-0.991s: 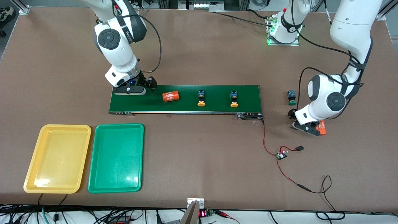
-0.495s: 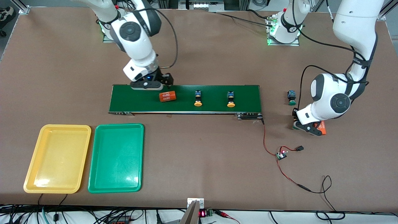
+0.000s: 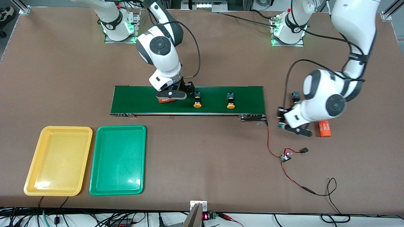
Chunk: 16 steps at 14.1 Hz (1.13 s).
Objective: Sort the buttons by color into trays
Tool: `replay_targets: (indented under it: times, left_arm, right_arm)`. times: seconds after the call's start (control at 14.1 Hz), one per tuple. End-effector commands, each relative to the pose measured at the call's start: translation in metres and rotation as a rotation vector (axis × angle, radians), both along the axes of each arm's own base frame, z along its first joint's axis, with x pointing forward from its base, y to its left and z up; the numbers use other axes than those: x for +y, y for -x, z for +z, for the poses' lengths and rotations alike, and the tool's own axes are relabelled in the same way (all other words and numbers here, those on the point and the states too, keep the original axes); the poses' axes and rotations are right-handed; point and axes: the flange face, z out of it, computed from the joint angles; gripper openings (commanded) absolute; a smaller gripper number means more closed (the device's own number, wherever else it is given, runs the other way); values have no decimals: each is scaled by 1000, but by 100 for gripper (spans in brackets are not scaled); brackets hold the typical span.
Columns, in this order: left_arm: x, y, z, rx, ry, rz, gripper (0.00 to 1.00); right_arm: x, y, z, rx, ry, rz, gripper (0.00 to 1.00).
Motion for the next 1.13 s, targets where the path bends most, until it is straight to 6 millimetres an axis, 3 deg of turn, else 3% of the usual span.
replay_targets:
  times: [0.0, 0.28, 0.42, 0.57, 0.64, 0.71, 0.78, 0.99, 1.06]
  left_arm:
    - [-54, 21, 15, 48, -20, 169, 18]
    - [-108, 63, 15, 110, -63, 278, 18]
    - [-110, 80, 4, 131, -81, 270, 18]
    - [-111, 82, 0, 118, -77, 271, 21]
    - [-113, 84, -2, 110, -73, 271, 40]
    - [-116, 85, -2, 109, -73, 268, 94]
    - [-112, 82, 2, 100, -70, 259, 100]
    - [-109, 67, 29, 57, -56, 275, 100]
    - [-105, 61, 41, 47, -57, 278, 100]
  right_arm:
    - [4, -4, 7, -11, -9, -21, 100]
    - [7, -2, 1, -11, -2, -36, 100]
    - [15, 2, -3, -10, 3, -17, 100]
    - [25, 10, -11, -4, 12, -11, 100]
    - [32, 16, -18, 3, 15, -24, 100]
    - [34, 17, -21, -1, 21, -27, 100]
    - [35, 17, -27, -3, 33, -18, 100]
    - [37, 17, -45, -3, 36, -8, 100]
    - [37, 17, -54, -5, 40, 1, 93]
